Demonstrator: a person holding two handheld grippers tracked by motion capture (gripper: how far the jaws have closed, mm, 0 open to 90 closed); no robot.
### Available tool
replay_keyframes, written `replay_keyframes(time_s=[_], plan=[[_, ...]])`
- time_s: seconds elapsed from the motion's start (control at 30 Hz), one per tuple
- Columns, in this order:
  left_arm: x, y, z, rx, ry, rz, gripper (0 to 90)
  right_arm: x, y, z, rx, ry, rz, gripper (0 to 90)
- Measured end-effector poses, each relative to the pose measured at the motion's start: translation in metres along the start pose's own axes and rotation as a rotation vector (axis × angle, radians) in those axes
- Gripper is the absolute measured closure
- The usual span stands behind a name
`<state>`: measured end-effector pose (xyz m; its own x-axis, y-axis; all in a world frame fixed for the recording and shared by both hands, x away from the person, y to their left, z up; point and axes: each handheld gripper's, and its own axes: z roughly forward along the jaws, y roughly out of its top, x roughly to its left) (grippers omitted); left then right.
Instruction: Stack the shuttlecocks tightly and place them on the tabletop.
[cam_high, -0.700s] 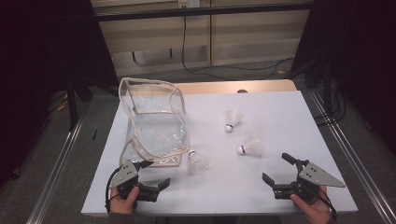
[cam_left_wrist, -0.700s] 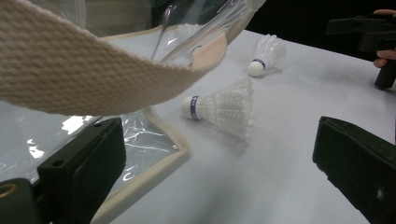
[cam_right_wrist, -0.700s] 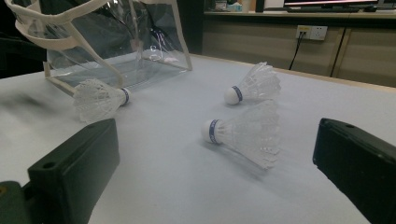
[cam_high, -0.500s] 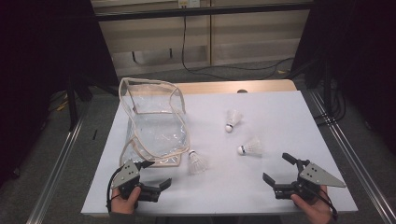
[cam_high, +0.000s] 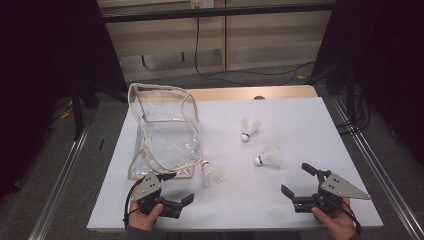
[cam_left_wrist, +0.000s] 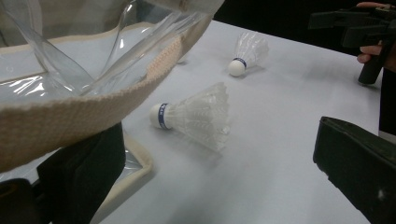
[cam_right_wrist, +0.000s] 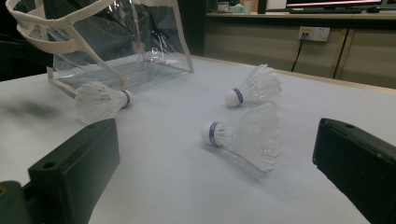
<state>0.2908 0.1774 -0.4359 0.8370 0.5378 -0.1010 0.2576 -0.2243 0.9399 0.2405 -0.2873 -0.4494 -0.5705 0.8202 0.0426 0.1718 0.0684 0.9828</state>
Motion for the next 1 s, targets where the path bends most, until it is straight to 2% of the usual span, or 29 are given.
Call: replay_keyframes(time_s=[0.13, 0.33, 0.43, 0.83, 1.0], plan=[[-0.002, 0.0, 0.003, 0.005, -0.003, -0.013, 2.3, 0.001, 0.0, 0.001, 0.004, 0.005, -0.006, 0.4], [-0.009, 0.0, 0.013, 0.039, -0.025, -0.008, 2.6, 0.0, 0.0, 0.001, 0.001, 0.001, -0.004, 0.5], [-0.012, 0.001, 0.018, 0.061, -0.039, 0.019, 2.7, -0.001, 0.001, 0.001, 0.001, -0.003, -0.005, 0.6], [-0.02, 0.008, 0.039, 0.068, 0.017, -0.01, 2.9, 0.001, 0.001, -0.002, 0.004, -0.011, -0.017, 0.8], [-0.023, 0.011, 0.046, 0.066, 0.026, -0.022, 3.0, -0.001, 0.001, -0.005, -0.002, -0.02, -0.017, 0.9]])
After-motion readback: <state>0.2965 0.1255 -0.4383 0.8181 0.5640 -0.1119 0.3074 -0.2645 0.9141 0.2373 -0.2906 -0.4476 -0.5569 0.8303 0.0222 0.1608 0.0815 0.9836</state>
